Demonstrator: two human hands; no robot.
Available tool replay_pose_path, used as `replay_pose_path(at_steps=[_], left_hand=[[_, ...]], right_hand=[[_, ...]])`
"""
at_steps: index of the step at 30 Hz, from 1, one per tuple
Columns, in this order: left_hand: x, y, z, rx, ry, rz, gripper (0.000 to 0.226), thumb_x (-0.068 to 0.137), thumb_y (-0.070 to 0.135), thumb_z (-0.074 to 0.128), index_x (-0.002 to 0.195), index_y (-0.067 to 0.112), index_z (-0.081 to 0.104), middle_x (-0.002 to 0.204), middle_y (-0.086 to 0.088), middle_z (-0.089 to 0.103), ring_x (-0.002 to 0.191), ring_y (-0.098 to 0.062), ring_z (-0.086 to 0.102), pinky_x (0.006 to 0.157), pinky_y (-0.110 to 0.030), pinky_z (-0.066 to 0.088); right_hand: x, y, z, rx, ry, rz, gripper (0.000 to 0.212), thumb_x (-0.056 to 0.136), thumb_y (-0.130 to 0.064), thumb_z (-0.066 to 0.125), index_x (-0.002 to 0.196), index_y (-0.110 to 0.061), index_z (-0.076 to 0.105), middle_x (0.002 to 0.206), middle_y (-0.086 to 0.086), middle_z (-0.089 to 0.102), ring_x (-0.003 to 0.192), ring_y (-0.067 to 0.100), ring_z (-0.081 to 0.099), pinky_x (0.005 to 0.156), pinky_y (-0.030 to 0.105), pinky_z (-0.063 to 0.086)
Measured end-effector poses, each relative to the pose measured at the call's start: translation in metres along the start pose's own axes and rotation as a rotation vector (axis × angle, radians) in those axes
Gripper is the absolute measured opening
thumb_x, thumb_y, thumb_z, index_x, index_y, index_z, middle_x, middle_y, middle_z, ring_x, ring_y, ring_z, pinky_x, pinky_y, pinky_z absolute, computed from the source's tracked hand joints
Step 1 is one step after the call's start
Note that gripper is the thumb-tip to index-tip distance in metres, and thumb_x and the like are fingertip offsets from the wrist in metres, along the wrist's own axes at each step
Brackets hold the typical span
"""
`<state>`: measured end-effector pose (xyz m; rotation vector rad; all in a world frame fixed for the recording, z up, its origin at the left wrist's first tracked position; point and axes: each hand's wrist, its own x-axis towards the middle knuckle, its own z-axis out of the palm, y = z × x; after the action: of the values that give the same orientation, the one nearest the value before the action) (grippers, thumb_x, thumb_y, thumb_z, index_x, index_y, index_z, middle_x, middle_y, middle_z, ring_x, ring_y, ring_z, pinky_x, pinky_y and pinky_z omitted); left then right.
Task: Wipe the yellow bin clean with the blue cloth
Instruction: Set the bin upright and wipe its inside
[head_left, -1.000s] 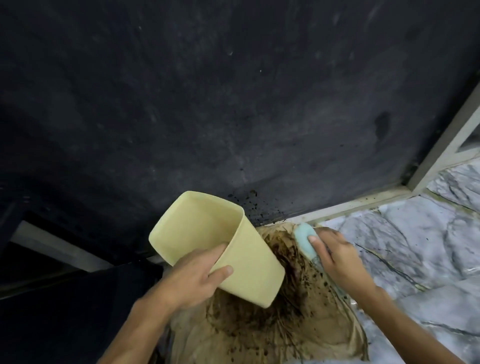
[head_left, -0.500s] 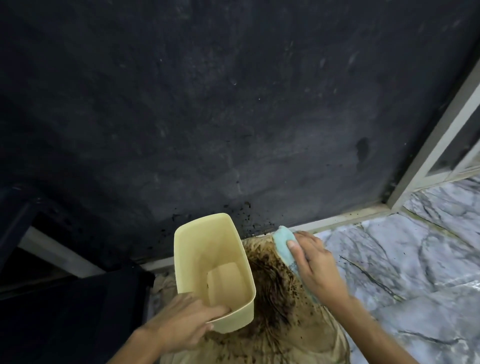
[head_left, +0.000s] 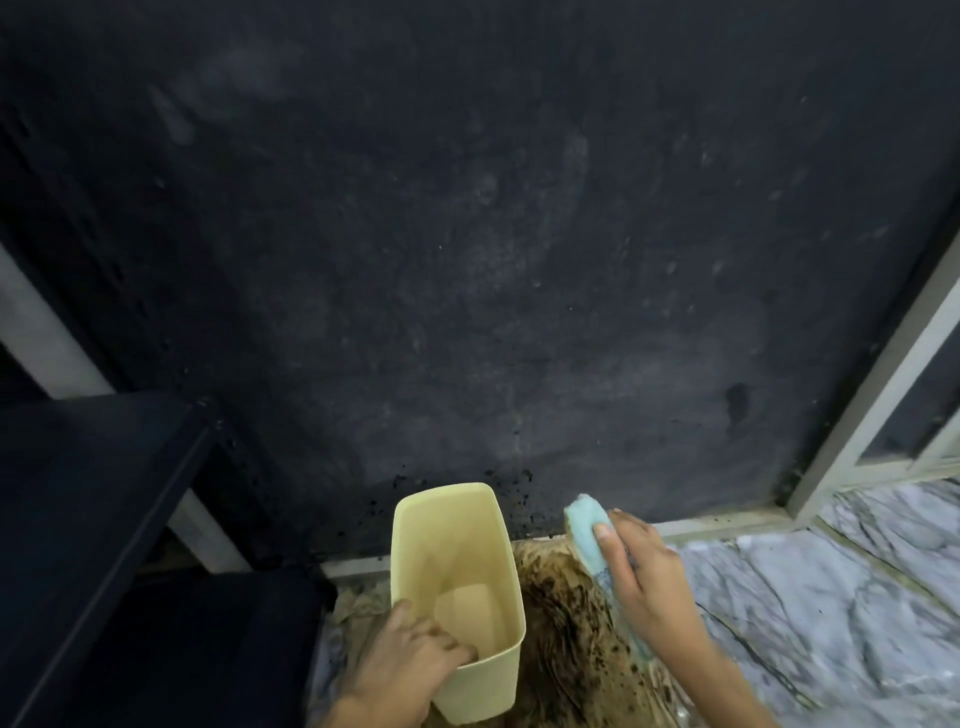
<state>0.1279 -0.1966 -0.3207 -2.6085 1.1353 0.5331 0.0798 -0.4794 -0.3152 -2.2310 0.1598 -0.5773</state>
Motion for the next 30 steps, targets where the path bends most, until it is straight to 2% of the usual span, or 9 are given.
replay_pose_path(at_steps=[4,10,14,16,19,22,25,28,30], left_hand=[[-0.006,0.01,-0.012,-0.04,-0.141,-0.059,0.042,0.103,0.022,0.035,0.143,0.027,0.047,0.155,-0.005,0.048,0.149,-0.032,0.029,0.124,-0.045,0.009],[-0.014,0.014,-0.019,-0.256,-0.095,-0.142,0.041,0.102,0.03,0.038,0.14,0.032,0.05,0.154,0.002,0.05,0.152,-0.037,0.018,0.123,-0.046,0.007],[-0.041,0.013,-0.026,-0.488,0.089,-0.091,0.032,0.09,0.045,0.056,0.117,0.039,0.073,0.141,0.016,0.059,0.144,-0.01,0.038,0.121,-0.036,0.019],[-0.055,-0.001,-0.043,-0.459,0.417,-0.148,0.045,0.078,0.058,0.065,0.121,0.05,0.069,0.14,0.028,0.058,0.138,0.004,0.046,0.12,-0.031,0.026],[-0.109,-0.021,-0.076,-0.545,0.567,-0.16,0.063,0.093,0.053,0.053,0.153,0.043,0.035,0.159,0.03,0.031,0.151,0.003,0.024,0.128,-0.036,0.015],[-0.182,-0.043,-0.097,-0.595,0.882,-0.305,0.061,0.09,0.066,0.046,0.147,0.046,0.042,0.151,0.043,0.031,0.147,0.012,0.027,0.122,-0.014,0.021],[-0.266,-0.049,-0.11,-0.447,1.267,-0.42,0.053,0.087,0.054,0.061,0.137,0.038,0.06,0.146,0.028,0.054,0.142,0.002,0.045,0.116,-0.012,0.033],[-0.32,-0.056,-0.132,-0.41,1.43,-0.514,0.047,0.069,0.084,0.054,0.114,0.071,0.059,0.123,0.048,0.061,0.137,0.01,0.043,0.105,-0.005,0.04],[-0.339,-0.063,-0.134,-0.373,1.506,-0.551,0.063,0.077,0.075,0.053,0.135,0.053,0.054,0.146,0.02,0.059,0.142,0.006,0.038,0.115,-0.02,0.039]], right_hand=[[0.001,-0.032,-0.016,0.059,0.05,-0.032,0.034,0.104,-0.044,0.037,0.071,-0.035,0.044,0.071,-0.011,0.052,0.073,0.012,0.056,0.063,0.023,0.039],[-0.004,-0.044,-0.024,0.027,0.022,-0.031,0.035,0.104,-0.042,0.038,0.074,-0.03,0.05,0.076,-0.01,0.06,0.083,0.009,0.06,0.066,0.019,0.042],[-0.005,-0.044,-0.026,0.015,-0.018,-0.073,0.043,0.101,-0.053,0.034,0.076,-0.024,0.054,0.078,-0.008,0.061,0.086,0.009,0.06,0.067,0.018,0.043],[-0.005,-0.045,-0.026,0.001,-0.051,-0.084,0.039,0.099,-0.056,0.036,0.082,-0.031,0.06,0.095,-0.016,0.065,0.1,0.001,0.059,0.075,0.012,0.043],[0.002,-0.055,-0.017,-0.004,-0.076,-0.149,0.019,0.1,-0.046,0.046,0.102,-0.047,0.065,0.12,-0.046,0.053,0.118,-0.022,0.044,0.091,-0.002,0.031],[0.015,-0.081,-0.004,-0.004,-0.142,-0.187,0.022,0.1,-0.041,0.048,0.106,-0.056,0.063,0.119,-0.053,0.049,0.119,-0.025,0.04,0.092,-0.005,0.027],[0.029,-0.116,0.016,0.009,-0.228,-0.222,0.026,0.1,-0.039,0.049,0.116,-0.033,0.069,0.112,-0.045,0.057,0.121,-0.005,0.05,0.093,-0.004,0.026],[0.038,-0.164,0.036,-0.006,-0.32,-0.312,0.032,0.102,-0.04,0.046,0.121,-0.027,0.068,0.118,-0.033,0.056,0.124,0.003,0.049,0.096,-0.003,0.022],[0.047,-0.2,0.052,-0.008,-0.341,-0.38,0.031,0.103,-0.035,0.048,0.122,-0.021,0.068,0.12,-0.021,0.061,0.126,0.006,0.05,0.1,-0.002,0.019]])
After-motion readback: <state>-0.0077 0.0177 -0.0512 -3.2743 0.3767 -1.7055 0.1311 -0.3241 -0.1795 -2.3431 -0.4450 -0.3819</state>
